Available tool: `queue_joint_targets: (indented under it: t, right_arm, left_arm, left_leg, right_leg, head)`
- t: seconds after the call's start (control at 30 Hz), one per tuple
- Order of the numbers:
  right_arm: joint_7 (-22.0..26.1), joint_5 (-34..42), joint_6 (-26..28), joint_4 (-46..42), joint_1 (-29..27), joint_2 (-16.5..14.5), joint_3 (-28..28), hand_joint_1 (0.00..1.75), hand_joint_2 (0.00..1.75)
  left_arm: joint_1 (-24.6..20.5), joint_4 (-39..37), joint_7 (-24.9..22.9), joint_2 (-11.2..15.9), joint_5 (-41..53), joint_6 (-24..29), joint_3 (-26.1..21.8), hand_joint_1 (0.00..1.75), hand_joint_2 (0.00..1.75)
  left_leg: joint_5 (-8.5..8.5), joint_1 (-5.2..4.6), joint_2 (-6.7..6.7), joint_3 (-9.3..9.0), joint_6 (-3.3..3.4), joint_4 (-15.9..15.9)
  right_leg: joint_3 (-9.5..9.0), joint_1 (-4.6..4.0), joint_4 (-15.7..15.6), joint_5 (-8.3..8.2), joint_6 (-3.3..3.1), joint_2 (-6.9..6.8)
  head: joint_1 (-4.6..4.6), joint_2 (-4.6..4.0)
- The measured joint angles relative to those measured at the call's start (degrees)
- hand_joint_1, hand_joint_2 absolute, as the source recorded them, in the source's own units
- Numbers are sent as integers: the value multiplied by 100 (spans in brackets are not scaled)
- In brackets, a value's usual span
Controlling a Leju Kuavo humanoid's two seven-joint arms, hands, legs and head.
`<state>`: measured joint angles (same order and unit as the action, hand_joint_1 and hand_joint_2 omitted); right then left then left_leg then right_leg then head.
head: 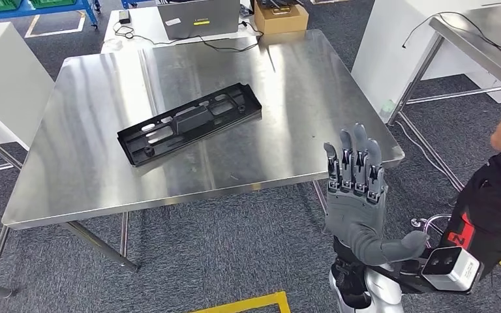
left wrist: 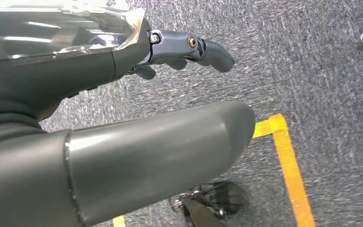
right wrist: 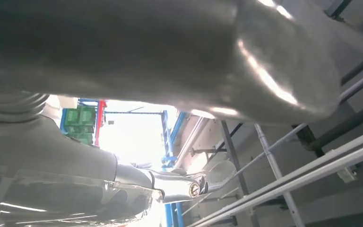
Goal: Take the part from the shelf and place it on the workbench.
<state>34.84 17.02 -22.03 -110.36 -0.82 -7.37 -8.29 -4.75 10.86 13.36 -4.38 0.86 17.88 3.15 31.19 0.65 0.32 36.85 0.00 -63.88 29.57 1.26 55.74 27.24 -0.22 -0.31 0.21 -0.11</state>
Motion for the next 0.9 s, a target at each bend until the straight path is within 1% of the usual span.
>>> queue_joint_targets:
  t: [0.03,0.07,0.1,0.13,0.17,0.2,0.23,0.27,0.3,0.33,0.37,0.4,0.43,0.47,0.5,0.53,0.57,0.6,0.63,0.67,0.7,0.73,0.77,0.8,0.83,0.87,0.9]
  right_arm:
    - [-1,-26,10,0,-2,0,2,0,0]
    - [-1,-59,24,1,-7,0,5,0,0]
    - [-3,-99,43,1,-14,1,9,0,0]
    - [-11,-146,68,2,-22,1,13,0,0]
    - [-29,-202,103,5,-29,1,16,0,0]
    - [-62,-261,150,9,-33,1,19,0,0]
    - [-110,-321,204,18,-37,1,22,0,0]
    - [-168,-374,265,35,-43,2,28,0,0]
    - [-236,-421,325,64,-51,3,36,0,0]
    - [-303,-465,384,107,-66,4,45,0,0]
    - [-356,-518,448,158,-91,5,57,0,0]
    - [-399,-584,521,217,-121,8,75,0,0]
    - [-444,-672,608,285,-158,10,96,0,0]
    - [-517,-793,721,367,-196,15,117,0,0]
    - [-626,-960,868,480,-228,21,136,0,0]
    - [-750,-1173,1048,637,-253,31,145,0,0]
    - [-899,-1465,1289,838,-272,48,149,0,0]
    - [-1082,-1897,1625,1100,-278,70,149,0,0]
    - [-1267,-2400,2000,1402,-272,93,146,0,0]
    - [-1483,-2926,2382,1711,-256,118,142,0,0]
    - [-1742,-3517,2797,2126,-212,143,138,0,0]
    - [-1969,-4022,3157,2609,-133,166,136,0,0]
    - [-2152,-4436,3470,3119,-47,189,137,0,0]
    - [-2274,-4768,3753,3640,36,208,142,0,0]
    - [-2292,-4931,3934,4088,111,225,150,0,0]
    - [-2276,-4999,4041,4447,167,239,160,0,0]
    - [-2357,-5060,4119,4835,232,252,177,0,0]
  left_arm:
    - [1,0,1,3,-2,4,-1,0,0]
    - [1,0,2,7,-4,8,-2,0,0]
    - [2,0,3,12,-6,11,-4,0,0]
    - [3,0,5,16,-7,14,-5,0,0]
    - [3,0,9,21,-7,15,-8,0,0]
    - [3,0,15,25,-8,16,-11,0,0]
    - [1,1,25,29,-13,16,-20,0,0]
    - [1,1,38,32,-18,17,-30,0,0]
    - [4,2,52,33,-25,17,-45,0,0]
    - [10,2,66,34,-31,16,-63,0,0]
    - [20,2,78,34,-37,16,-78,0,0]
    - [30,0,86,31,-43,15,-94,0,0]
    - [37,-1,93,28,-48,16,-109,0,0]
    - [44,-2,99,26,-54,19,-122,0,0]
    - [52,-3,103,25,-62,25,-134,0,0]
    - [61,-2,105,26,-70,33,-144,0,0]
    - [71,-2,105,27,-80,46,-152,0,0]
    - [80,-2,104,27,-88,61,-162,0,0]
    - [86,-2,99,26,-91,76,-176,0,0]
    - [89,-2,92,25,-92,92,-199,0,0]
    - [89,-2,79,23,-88,103,-221,0,0]
    - [89,-2,61,23,-78,110,-241,0,0]
    - [87,-1,43,23,-62,114,-258,0,0]
    - [86,-1,29,23,-45,116,-269,0,0]
    - [88,0,20,23,-31,115,-279,0,0]
    - [95,-1,15,23,-20,115,-287,0,0]
    - [109,-3,9,28,-9,115,-298,0,0]
  left_leg:
    - [240,5,-5,97,-22,-337]
    - [386,8,-11,171,-40,-652]
    - [421,11,-15,190,-52,-868]
    - [339,15,-17,122,-56,-914]
    - [180,21,-18,-45,-52,-763]
    - [19,26,-18,-307,-39,-429]
    - [-58,27,-24,-609,-18,-3]
    - [-80,21,-35,-858,6,370]
    - [-61,7,-46,-1017,34,633]
    - [-32,-14,-56,-1074,67,754]
    - [-63,-32,-59,-1038,107,776]
    - [-119,-35,-46,-993,158,790]
    - [-187,-35,-35,-932,219,805]
    - [-265,-28,-20,-858,272,825]
    - [-343,-23,-3,-785,313,834]
    - [-413,-30,3,-693,337,832]
    - [-482,-36,12,-616,342,828]
    - [-552,-42,18,-533,341,822]
    - [-618,-46,21,-451,335,814]
    - [-681,-49,22,-372,324,800]
    - [-741,-50,20,-284,309,781]
    - [-795,-54,17,-209,286,756]
    - [-847,-62,12,-144,258,732]
    - [-898,-70,8,-97,225,718]
    - [-948,-74,8,-69,190,711]
    - [-993,-72,8,-51,157,714]
    - [-1026,-59,6,-35,122,709]
  right_leg:
    - [57,-6,5,-52,-18,-3]
    - [124,-11,12,-108,-17,-4]
    - [199,-14,23,-165,-9,-4]
    - [279,-16,38,-216,4,-4]
    - [353,-15,56,-261,23,-3]
    - [414,-15,76,-299,44,-2]
    - [464,-24,97,-335,72,-1]
    - [496,-33,110,-371,104,-3]
    - [513,-42,115,-413,139,-8]
    - [523,-46,111,-456,181,-14]
    - [529,-47,93,-506,224,-19]
    - [546,-45,97,-521,258,-22]
    - [601,-46,160,-450,263,-17]
    - [684,-51,313,-288,239,-10]
    - [792,-51,589,-38,195,-4]
    - [911,-51,949,232,156,3]
    - [996,-48,1324,435,151,5]
    - [1025,-44,1626,536,180,6]
    - [977,-40,1769,517,235,6]
    - [833,-38,1717,413,299,6]
    - [571,-37,1436,281,346,6]
    - [251,-38,1000,217,356,7]
    - [-61,-56,541,215,335,9]
    - [-265,-73,178,251,297,7]
    - [-351,-95,-18,302,253,6]
    - [-347,-118,-72,303,218,5]
    - [-293,-95,-68,261,174,2]
  head:
    - [-4,0]
    - [-7,0]
    - [-7,0]
    - [-9,0]
    - [-9,0]
    - [-9,0]
    - [-10,0]
    - [-6,0]
    - [0,0]
    - [3,0]
    - [9,0]
    - [9,0]
    - [8,0]
    - [13,0]
    - [17,0]
    - [22,0]
    - [25,0]
    - [26,0]
    - [26,0]
    - [26,0]
    - [26,0]
    - [25,0]
    - [25,0]
    - [23,0]
    - [19,0]
    - [18,0]
    - [16,0]
